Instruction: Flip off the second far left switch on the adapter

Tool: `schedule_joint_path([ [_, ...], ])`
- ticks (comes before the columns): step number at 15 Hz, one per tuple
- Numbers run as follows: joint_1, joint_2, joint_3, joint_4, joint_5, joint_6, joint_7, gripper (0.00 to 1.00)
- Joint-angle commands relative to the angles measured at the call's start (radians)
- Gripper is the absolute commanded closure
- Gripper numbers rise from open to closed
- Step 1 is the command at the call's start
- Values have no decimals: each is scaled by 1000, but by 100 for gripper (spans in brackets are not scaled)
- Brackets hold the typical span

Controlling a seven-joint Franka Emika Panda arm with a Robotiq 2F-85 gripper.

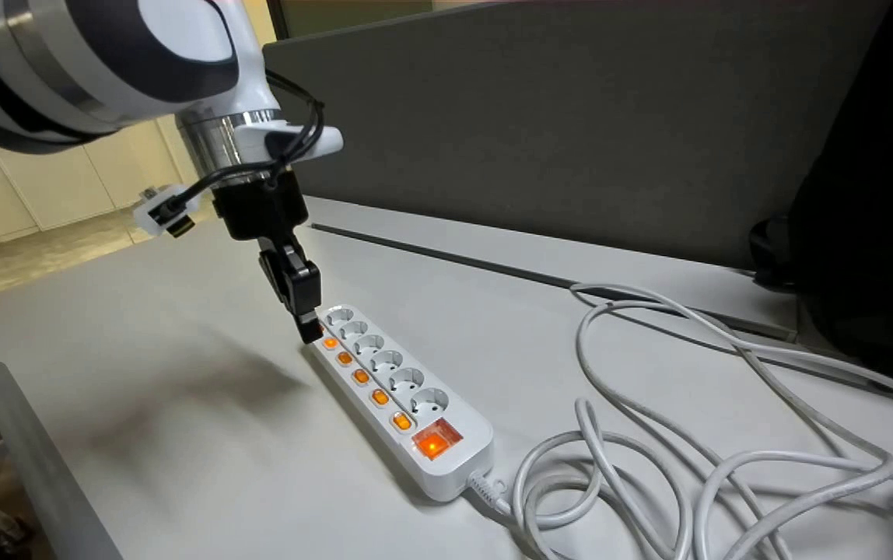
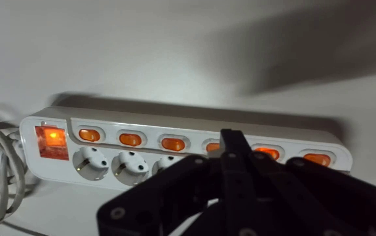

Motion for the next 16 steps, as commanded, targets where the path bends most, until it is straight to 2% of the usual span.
schedule_joint_path([
  [1,57,67,-36,78,44,6,-37,100],
  [4,84,81,-51,107,76,13,-67,100],
  [6,99,74,-63,84,87,19,-72,99],
  [9,101,76,-66,92,87,19,-77,100],
  [16,136,99,-122,87,72,30,-53,100],
])
